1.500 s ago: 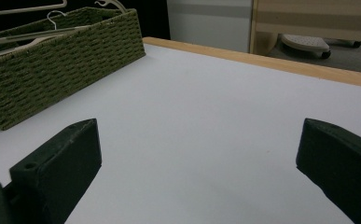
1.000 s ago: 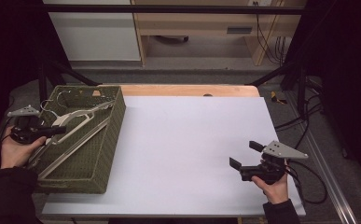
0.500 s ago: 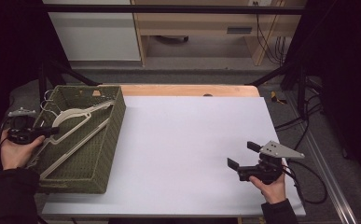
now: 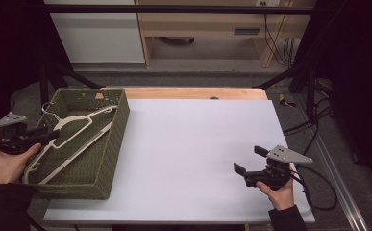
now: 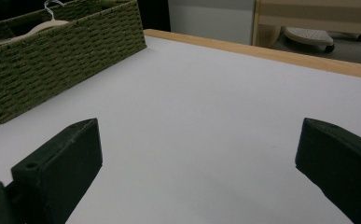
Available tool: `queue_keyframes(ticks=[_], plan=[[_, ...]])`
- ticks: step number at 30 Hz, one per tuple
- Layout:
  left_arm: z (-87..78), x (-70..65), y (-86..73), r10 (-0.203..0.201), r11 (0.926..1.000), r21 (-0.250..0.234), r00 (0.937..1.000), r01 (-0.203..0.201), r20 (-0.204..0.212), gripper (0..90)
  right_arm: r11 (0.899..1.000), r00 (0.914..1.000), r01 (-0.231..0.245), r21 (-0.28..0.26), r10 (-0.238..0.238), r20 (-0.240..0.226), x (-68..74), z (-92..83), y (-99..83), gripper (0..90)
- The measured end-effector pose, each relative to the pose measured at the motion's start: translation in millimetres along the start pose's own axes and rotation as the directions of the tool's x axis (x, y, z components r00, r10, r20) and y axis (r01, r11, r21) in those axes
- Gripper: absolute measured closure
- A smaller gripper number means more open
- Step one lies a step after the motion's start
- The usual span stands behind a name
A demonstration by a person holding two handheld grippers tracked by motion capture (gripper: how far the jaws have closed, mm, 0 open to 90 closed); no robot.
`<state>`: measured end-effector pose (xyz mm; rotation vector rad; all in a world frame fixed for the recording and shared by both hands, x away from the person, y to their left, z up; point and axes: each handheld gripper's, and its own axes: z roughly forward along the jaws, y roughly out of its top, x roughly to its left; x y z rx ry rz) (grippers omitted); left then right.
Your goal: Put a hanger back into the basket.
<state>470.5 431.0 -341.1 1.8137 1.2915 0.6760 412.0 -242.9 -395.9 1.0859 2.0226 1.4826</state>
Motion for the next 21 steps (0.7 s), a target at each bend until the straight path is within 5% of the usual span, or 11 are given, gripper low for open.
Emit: queue_keyframes(ticks=[5,11,21], plan=[[-15.0,-31.2,5.3,0.042,0.9928,-0.115,0.9974,-0.035,0.059,32.9,1.000,0.9999,-0.010,-0.011,0.011,0.011,-0.7,-3.1,0.7,0.9],[-21.6,-75.3,3.6,0.082,0.9719,-0.230,0.9860,-0.047,0.145,15.7,1.000,0.9997,-0.014,-0.025,0.014,0.021,-3.9,-6.6,0.5,0.7],[-5.8,-138.7,-7.2,0.147,0.9589,-0.272,0.9627,-0.082,0.227,7.4,0.999,0.9995,-0.018,-0.035,0.018,0.025,-6.5,-9.5,-0.1,0.6]])
